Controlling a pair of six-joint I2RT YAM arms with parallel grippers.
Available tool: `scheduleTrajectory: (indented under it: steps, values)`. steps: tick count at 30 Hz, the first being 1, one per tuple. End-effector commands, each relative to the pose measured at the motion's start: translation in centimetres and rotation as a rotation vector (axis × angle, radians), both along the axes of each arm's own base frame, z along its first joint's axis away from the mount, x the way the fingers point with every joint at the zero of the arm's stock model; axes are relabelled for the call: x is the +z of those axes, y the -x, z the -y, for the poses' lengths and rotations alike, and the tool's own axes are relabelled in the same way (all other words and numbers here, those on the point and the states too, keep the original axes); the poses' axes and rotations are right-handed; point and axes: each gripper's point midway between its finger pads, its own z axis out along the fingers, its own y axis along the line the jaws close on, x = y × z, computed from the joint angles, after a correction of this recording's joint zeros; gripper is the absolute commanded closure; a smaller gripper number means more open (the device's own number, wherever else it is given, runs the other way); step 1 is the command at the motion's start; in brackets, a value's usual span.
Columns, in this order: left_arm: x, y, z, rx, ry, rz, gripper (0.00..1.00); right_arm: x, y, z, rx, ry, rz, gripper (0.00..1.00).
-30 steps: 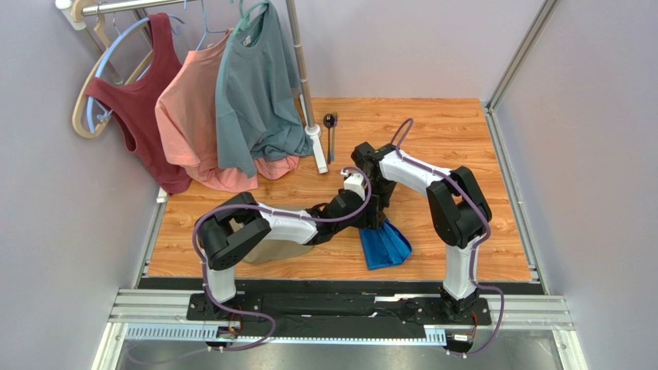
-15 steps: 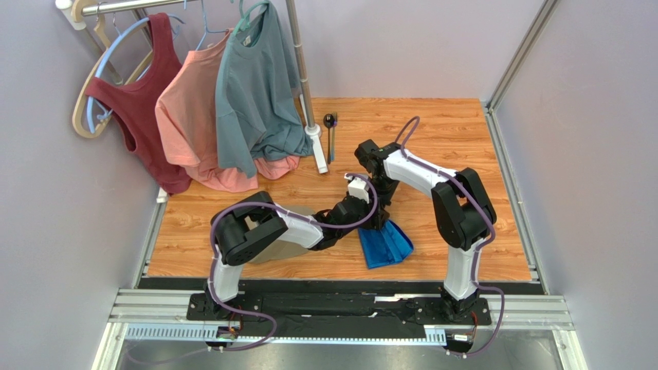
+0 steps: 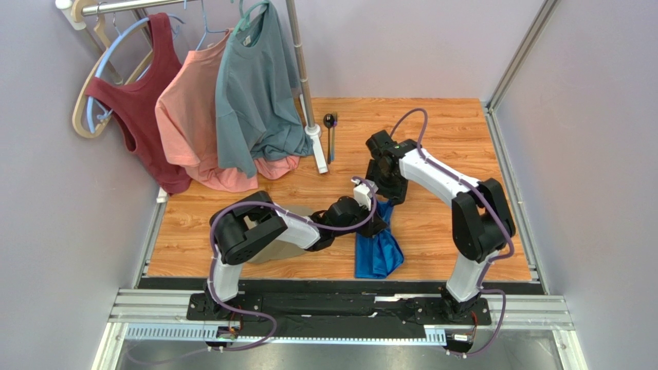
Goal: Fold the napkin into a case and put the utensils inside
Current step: Fold the 2/3-rectangle-folded napkin at the center of the board.
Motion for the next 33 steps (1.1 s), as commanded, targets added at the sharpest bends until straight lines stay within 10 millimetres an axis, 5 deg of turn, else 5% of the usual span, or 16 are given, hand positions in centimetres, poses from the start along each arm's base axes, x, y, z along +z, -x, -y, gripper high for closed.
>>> scheduleTrajectory:
  steps: [1, 8, 14, 18, 25, 33]
  values:
    - [1.6, 2.3, 1.0, -0.153, 0.094, -0.037, 1.0, 3.9, -1.5, -0.5, 0.149, -0.141, 0.127, 0.25]
    - [1.6, 3.1, 0.0, -0.21, 0.15, -0.136, 1.0, 4.1, -0.1, 2.1, 0.199, -0.207, 0.152, 0.21]
    - [1.1, 2.4, -0.9, -0.235, 0.215, -0.216, 1.0, 6.1, 0.8, 4.7, 0.126, -0.318, 0.279, 0.18]
    - [1.2, 1.8, -1.1, -0.234, 0.253, -0.244, 1.0, 4.7, 3.4, 5.3, 0.128, -0.334, 0.254, 0.16]
    - [2.2, -0.1, -1.2, -0.191, 0.292, -0.252, 1.0, 2.4, 7.6, 1.4, 0.243, -0.606, 0.214, 0.16]
    - [1.6, -2.1, -1.4, -0.069, 0.228, -0.281, 1.0, 1.4, 9.8, -0.9, 0.302, -0.633, 0.22, 0.16]
